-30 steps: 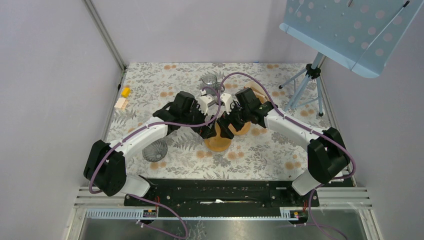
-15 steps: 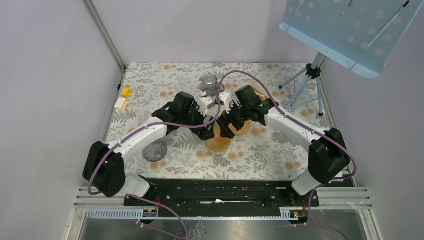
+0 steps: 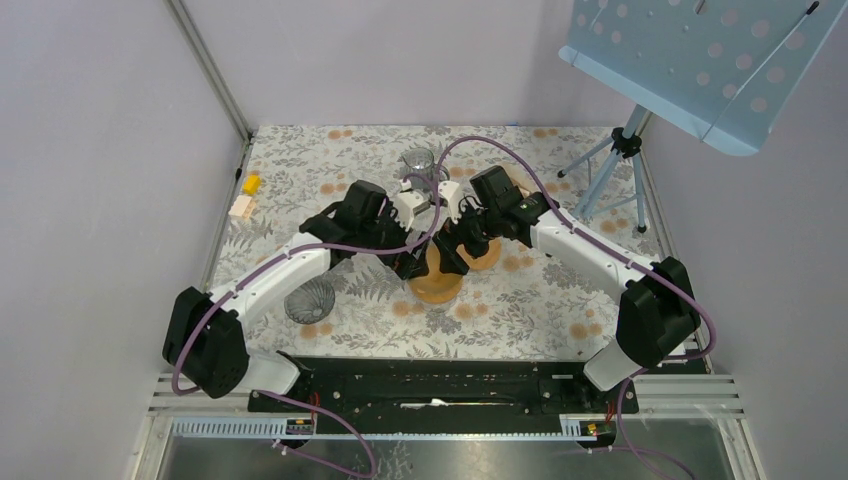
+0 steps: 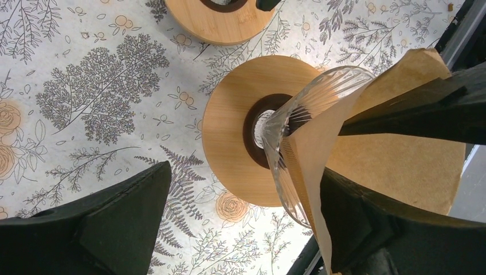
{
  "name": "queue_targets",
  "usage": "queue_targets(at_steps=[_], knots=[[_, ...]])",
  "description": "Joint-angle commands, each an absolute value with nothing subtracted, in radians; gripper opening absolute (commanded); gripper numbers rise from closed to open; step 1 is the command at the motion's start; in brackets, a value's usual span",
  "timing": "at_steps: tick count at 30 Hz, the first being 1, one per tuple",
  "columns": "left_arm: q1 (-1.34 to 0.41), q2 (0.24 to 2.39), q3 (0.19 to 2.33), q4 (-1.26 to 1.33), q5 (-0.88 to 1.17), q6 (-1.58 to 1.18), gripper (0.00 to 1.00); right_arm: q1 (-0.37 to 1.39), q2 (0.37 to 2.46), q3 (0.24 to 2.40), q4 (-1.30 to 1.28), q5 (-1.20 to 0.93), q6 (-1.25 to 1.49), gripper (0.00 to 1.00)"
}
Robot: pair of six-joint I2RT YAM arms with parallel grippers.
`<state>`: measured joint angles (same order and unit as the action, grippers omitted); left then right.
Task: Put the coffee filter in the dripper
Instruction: Place the coffee filter in the coffee dripper.
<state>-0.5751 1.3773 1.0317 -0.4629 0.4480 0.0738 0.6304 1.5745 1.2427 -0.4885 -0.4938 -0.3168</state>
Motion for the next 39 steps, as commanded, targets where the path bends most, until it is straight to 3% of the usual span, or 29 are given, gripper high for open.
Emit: queue_targets(at_steps=[1, 39], knots=[[-0.576, 1.336, 1.082, -0.448, 0.476, 0.069, 0.99, 0.634, 1.549, 1.289, -0.501, -0.527, -0.314, 0.98], [-0.577, 1.253, 1.194, -0.576, 0.499, 0.174, 0.99, 0.626, 1.452, 1.36, -0.64, -0.459, -0.416, 0.98]])
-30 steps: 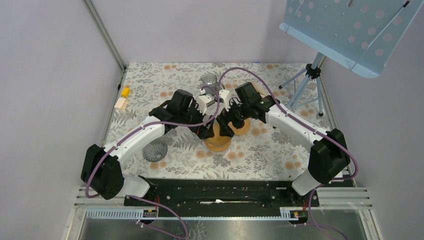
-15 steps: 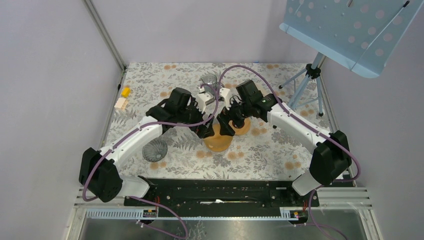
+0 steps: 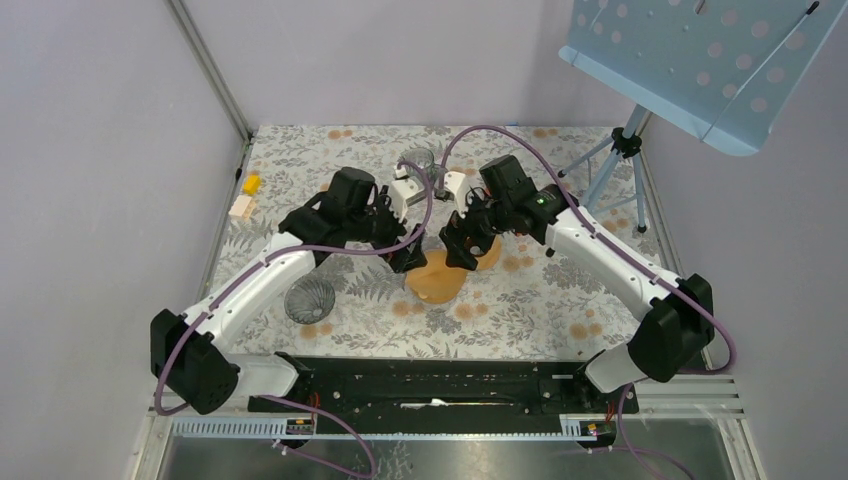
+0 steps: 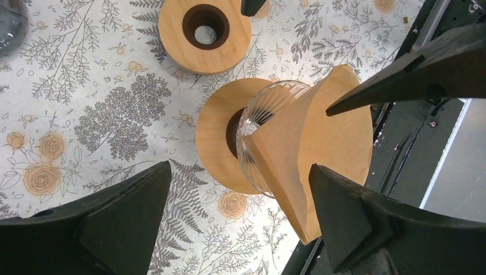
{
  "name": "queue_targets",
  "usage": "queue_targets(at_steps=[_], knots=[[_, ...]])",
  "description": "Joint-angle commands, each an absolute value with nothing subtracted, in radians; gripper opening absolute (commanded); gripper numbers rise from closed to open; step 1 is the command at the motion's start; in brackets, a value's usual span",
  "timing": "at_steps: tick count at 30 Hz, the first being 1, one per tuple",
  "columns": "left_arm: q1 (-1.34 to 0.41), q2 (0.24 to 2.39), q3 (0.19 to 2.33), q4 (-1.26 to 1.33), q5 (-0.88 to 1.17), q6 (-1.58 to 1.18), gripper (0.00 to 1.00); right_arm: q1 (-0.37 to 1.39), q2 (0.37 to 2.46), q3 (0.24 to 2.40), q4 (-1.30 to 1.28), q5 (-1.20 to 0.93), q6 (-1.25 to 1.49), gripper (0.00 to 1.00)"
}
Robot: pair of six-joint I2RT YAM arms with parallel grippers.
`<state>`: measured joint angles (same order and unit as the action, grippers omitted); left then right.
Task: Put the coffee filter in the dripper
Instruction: Place the coffee filter in the coffee dripper.
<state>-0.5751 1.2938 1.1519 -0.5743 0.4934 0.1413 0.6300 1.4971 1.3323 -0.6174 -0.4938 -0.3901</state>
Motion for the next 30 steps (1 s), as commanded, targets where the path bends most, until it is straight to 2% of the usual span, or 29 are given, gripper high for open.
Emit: queue_targets(at_steps=[1, 11, 23, 30], knots=[[-0.577, 1.249, 1.194, -0.578, 0.496, 0.176, 0.99, 0.625, 1.449, 1.357, -0.64, -0.455, -0.416, 0.98], [-0.576, 1.275, 1.16, -0.519, 0.468, 0.15, 0.99, 0.624, 1.49, 1.336, -0.599, -0.47, -0.375, 0.98], [-0.587, 1.332, 1.088, -0.419, 0.349, 0.154, 0.99, 0.635, 1.554, 1.257, -0.474, -0.353, -0.299, 0.99], [-0.596, 1.355, 1.042, -0.382, 0.328, 0.153, 0.99, 0.644, 1.575, 1.217, -0.443, -0.355, -0.285, 0.98]])
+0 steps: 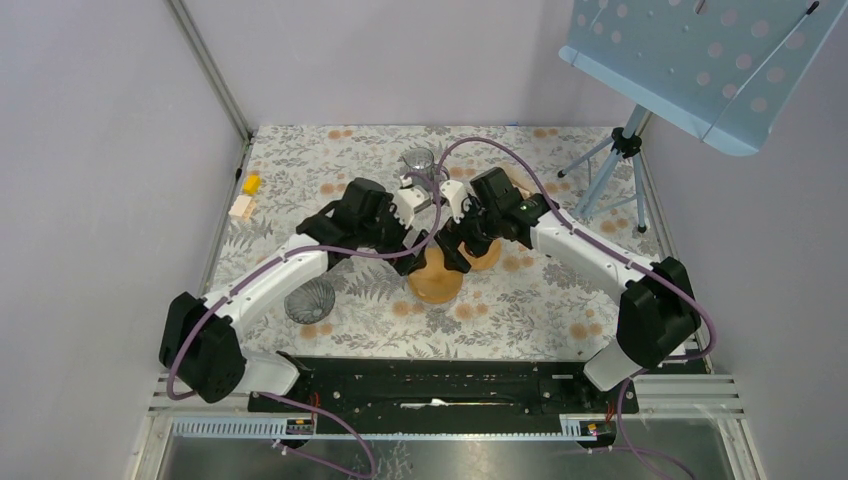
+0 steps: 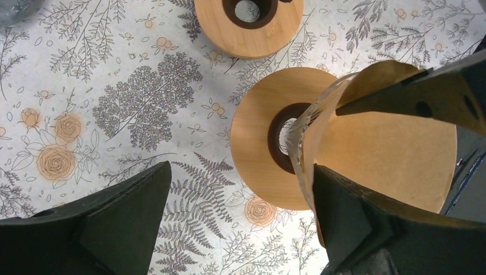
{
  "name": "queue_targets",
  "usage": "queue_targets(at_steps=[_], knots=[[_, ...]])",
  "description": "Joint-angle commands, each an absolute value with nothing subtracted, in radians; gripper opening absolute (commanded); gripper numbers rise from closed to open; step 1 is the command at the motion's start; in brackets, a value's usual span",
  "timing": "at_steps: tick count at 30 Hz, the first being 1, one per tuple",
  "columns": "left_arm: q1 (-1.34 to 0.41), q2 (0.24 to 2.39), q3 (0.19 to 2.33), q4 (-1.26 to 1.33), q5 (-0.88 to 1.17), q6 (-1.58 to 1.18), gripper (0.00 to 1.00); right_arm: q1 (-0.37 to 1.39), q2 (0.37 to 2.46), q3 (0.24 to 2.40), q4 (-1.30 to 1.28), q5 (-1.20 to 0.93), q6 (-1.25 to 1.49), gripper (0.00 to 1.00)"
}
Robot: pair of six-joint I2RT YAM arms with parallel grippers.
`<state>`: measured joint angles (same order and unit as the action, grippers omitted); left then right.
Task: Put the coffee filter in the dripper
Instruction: Place the coffee filter in the coffee dripper.
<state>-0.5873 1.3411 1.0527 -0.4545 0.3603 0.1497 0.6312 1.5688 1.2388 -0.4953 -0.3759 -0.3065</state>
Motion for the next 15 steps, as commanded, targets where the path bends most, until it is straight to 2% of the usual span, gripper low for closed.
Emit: queue_targets(at_steps=[1, 15], knots=[[-0.597, 1.359, 1.039, -0.382, 0.328, 0.153, 0.99, 0.644, 1.574, 1.214, -0.442, -0.352, -0.285, 0.98], [-0.605, 1.4, 1.096, -0.492, 0.374, 0.081, 0.99, 0.647, 1.58, 1.205, -0.434, -0.348, -0.283, 0.98]])
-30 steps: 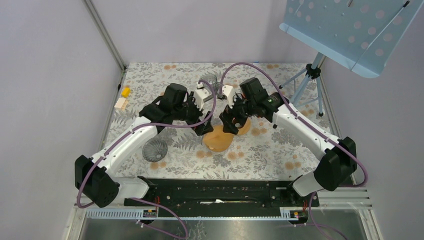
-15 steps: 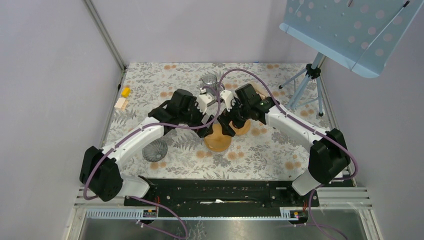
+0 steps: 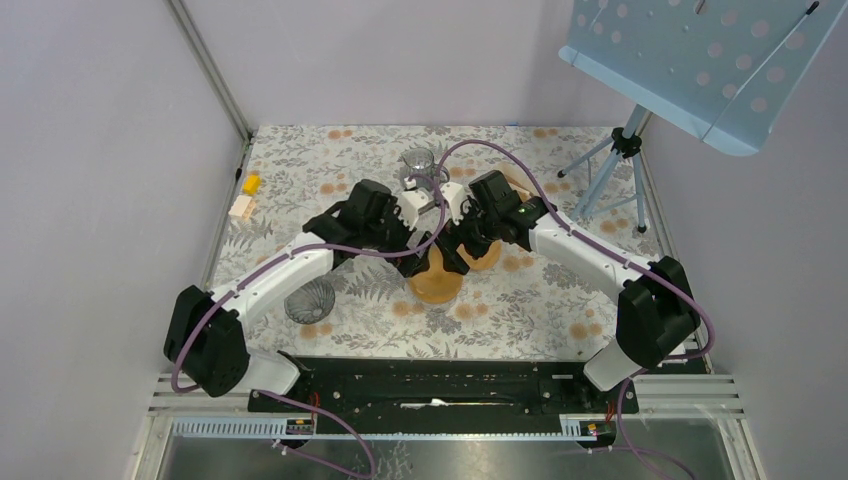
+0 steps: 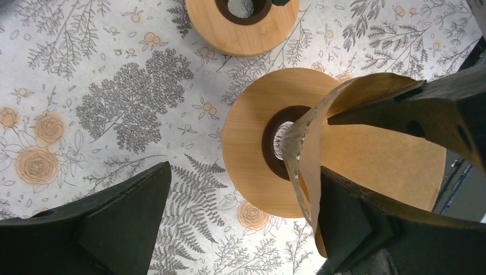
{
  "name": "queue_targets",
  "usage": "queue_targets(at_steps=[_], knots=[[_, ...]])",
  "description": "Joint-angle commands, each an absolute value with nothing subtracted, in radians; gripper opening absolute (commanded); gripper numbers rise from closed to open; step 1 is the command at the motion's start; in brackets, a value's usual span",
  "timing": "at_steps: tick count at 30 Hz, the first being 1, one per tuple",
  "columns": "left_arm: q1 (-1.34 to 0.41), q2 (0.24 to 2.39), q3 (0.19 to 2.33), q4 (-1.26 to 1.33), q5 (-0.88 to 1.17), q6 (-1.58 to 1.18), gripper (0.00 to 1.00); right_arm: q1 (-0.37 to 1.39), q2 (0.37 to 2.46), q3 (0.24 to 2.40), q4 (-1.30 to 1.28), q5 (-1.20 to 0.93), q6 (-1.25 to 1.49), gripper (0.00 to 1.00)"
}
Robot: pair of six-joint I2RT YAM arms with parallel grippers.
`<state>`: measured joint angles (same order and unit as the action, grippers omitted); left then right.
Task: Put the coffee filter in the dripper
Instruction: Place the coffee filter in the coffee dripper.
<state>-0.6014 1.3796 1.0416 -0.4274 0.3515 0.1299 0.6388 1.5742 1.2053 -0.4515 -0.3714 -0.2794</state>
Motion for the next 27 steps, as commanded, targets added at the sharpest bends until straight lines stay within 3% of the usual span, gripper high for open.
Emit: queue_targets(at_steps=[1, 15, 27], knots=[[-0.606, 1.399, 1.109, -0.516, 0.388, 0.068, 0.99, 0.647, 1.579, 1.208, -0.437, -0.348, -0.283, 0.98], [-0.616, 1.36, 1.161, -0.612, 0.478, -0.041, 0.98, 0.647, 1.573, 1.228, -0.447, -0.337, -0.285, 0.98], [-0.639, 1.461, 1.204, -0.654, 0.465, -0.118, 0.65, 0.647, 1.576, 1.241, -0.458, -0.334, -0.288, 0.98]])
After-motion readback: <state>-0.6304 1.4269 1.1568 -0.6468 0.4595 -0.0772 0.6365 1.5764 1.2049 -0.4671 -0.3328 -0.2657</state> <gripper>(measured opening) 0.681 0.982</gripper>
